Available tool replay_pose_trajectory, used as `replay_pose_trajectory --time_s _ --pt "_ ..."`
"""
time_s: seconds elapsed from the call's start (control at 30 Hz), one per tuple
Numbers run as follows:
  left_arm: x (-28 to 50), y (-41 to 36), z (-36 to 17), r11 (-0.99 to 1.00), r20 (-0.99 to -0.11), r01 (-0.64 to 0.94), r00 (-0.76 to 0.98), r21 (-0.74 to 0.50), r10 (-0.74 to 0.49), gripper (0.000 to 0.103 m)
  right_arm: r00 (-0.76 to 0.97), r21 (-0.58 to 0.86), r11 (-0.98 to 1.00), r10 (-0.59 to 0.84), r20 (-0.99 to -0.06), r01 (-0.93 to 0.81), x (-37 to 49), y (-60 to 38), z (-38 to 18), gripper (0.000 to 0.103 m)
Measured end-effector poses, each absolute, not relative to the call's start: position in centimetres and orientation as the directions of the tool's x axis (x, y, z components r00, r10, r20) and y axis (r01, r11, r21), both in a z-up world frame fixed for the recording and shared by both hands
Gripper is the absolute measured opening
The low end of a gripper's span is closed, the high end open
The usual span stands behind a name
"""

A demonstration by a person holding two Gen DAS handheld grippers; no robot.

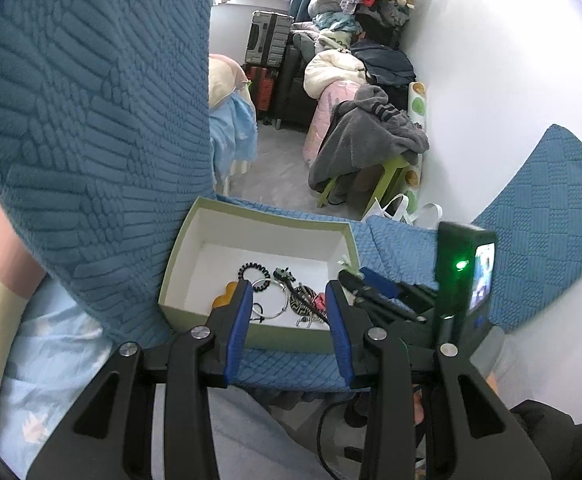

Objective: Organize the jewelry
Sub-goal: 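Open the right tool to drop the green clip into the box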

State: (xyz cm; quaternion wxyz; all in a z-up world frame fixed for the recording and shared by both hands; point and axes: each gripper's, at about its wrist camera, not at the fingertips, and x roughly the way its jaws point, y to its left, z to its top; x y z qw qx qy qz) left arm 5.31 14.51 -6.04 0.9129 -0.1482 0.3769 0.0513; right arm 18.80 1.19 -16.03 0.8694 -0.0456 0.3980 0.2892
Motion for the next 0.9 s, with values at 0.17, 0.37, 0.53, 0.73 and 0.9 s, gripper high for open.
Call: replay_pose_trajectory --time_s 0.17,0.37,0.53,0.73,0.9 --pt "5.1 14.2 -6.3 0.958 -0.711 -0.196 0.703 -0.211 -0.013 0.038 0.485 0.142 0.825 0.449 -0.750 -0.546 18.7 1.8 -17.6 0.022" --pt "5.4 14.4 -6.1 0.954 -0.707 -0.204 0.707 -0.219 -0.012 0.038 0.486 0.158 0.821 0.466 -0.739 -0.548 18.5 1.2 -16.8 0.041" --pt "5.5 14.1 -5.3 0.957 -0.696 -0.192 0.718 -0.218 -0.014 0.038 0.512 0.153 0.819 0.479 -0.713 -0.553 18.5 0.5 -14.2 0.041" --pt "5.6 13.4 -4.4 0.959 -0.679 -0.179 0.734 -0.221 -0.019 0.038 0.572 0.153 0.825 0.498 -0.652 -0.544 18.2 -2.1 -9.1 0.041" --pt "5.7 12.9 -3.6 0.961 -0.671 -0.165 0.741 -0.220 -0.026 0.038 0.618 0.122 0.834 0.488 -0.616 -0.538 17.5 -3.9 -5.2 0.042"
